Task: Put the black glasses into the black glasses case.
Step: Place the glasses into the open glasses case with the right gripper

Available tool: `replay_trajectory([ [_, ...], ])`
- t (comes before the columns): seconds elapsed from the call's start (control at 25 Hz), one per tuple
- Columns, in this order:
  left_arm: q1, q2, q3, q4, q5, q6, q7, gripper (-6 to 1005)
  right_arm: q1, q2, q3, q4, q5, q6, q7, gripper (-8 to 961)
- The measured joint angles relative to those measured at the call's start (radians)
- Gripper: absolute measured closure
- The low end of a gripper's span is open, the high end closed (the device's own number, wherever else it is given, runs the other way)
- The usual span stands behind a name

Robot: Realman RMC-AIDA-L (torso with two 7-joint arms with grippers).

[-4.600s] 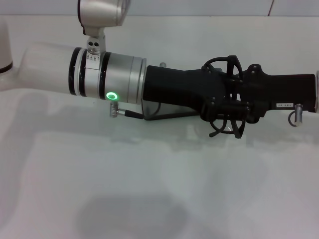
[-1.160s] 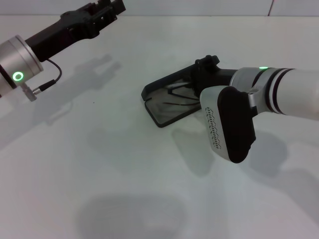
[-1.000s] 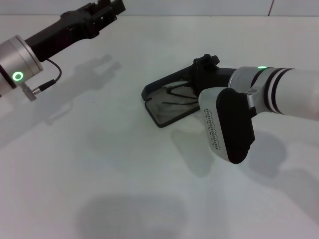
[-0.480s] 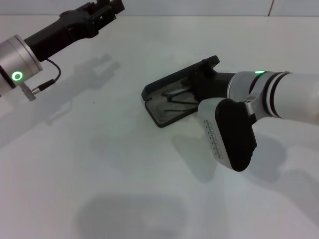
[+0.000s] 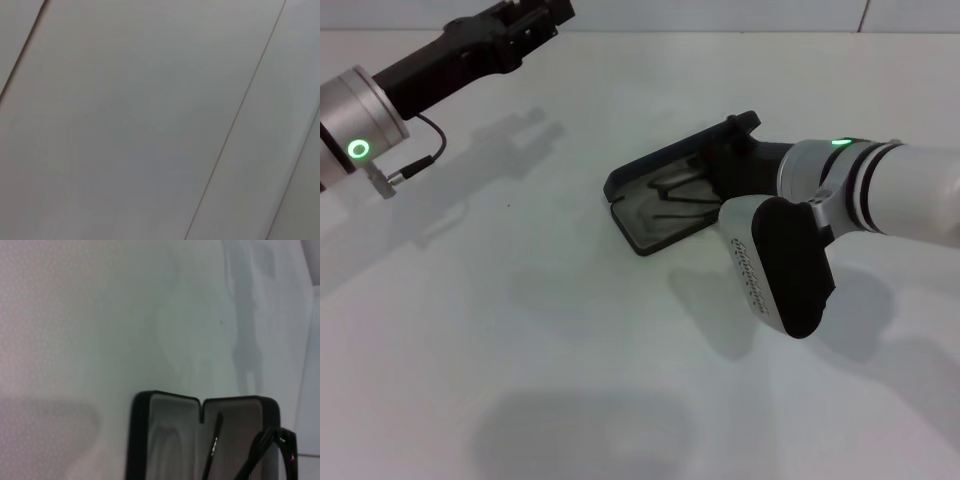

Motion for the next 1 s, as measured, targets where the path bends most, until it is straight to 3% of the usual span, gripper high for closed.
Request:
replay_trajectory([
  [1.0,-0.004,-0.002,0.0,-0.007,0.0,0.0,0.011,401,0.016,0.0,-0.023,0.05,-0.018,0.133,-0.013,871],
])
